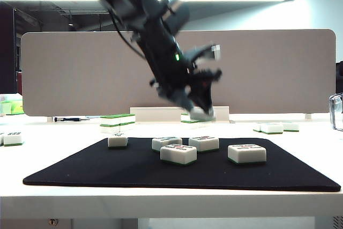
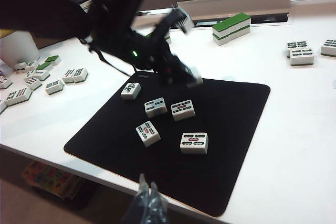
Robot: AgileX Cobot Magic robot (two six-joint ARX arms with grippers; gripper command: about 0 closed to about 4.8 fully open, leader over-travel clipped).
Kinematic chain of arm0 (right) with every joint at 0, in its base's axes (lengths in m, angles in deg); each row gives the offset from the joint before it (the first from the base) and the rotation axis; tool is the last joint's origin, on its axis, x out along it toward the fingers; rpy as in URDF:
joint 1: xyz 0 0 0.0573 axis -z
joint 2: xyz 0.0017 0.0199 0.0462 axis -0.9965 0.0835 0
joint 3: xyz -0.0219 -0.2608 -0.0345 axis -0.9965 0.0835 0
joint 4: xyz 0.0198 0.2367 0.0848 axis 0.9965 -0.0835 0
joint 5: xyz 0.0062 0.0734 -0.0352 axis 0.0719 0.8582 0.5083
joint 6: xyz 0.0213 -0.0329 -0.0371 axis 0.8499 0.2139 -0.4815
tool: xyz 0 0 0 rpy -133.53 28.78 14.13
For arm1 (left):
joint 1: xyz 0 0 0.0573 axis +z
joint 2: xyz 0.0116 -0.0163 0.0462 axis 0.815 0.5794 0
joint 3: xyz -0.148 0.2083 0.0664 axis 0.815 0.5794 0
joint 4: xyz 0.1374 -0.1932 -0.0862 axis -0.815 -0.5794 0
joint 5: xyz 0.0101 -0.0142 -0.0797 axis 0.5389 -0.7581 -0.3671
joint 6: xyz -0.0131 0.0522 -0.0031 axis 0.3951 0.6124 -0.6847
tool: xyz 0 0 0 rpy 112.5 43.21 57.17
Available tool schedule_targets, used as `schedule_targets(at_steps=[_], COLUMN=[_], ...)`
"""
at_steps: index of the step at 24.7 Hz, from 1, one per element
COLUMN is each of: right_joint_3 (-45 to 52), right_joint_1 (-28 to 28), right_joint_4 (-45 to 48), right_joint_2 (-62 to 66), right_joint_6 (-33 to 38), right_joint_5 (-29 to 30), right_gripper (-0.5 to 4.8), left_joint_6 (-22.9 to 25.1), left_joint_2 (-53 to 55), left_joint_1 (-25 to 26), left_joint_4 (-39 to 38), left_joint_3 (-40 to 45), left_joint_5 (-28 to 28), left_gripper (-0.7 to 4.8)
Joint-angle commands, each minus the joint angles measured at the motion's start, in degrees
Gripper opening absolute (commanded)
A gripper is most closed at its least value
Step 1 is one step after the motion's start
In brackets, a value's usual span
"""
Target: Align six mahjong tiles in a row on the table.
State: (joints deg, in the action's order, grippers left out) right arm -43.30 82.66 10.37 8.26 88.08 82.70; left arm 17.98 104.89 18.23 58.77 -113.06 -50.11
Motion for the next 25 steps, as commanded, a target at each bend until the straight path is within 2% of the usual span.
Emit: schedule_targets(at_steps=[1,7,12,20,25], right_joint_3=[-0.13,-0.13,-0.13,-0.13,-0.13], right_joint_1=[-0.07,-0.04,-0.04,-0.04,-0.04], right_joint_4=[0.70,0.70,0.72,0.72,0.70], right_joint_2=[-0.79,-0.76,-0.76,-0.79,-0.79], right_joint_6=[-0.15,-0.15,-0.15,-0.13,-0.13], right_joint_5=[0.00,0.00,0.00,0.00,0.02], right_gripper=[-0.01,-0.01,-0.01,-0.01,-0.01], left_joint_6=[7.63,15.41,27.12,36.30,36.50], left_joint_2=[-2.64,-4.13,-4.13,-4.04,-2.99], left_joint_1=[0.70,3.02,7.34,8.70,9.42], left_joint_4=[-4.24,-14.01,-24.37,-25.40,-24.87], left_joint_3=[-0.24,-0.22,-0.22,-0.20,-0.20], left_joint_5=[-0.17,-0.22,-0.26,-0.31,0.39], left_gripper=[2.01,2.01,2.02,2.02,2.02])
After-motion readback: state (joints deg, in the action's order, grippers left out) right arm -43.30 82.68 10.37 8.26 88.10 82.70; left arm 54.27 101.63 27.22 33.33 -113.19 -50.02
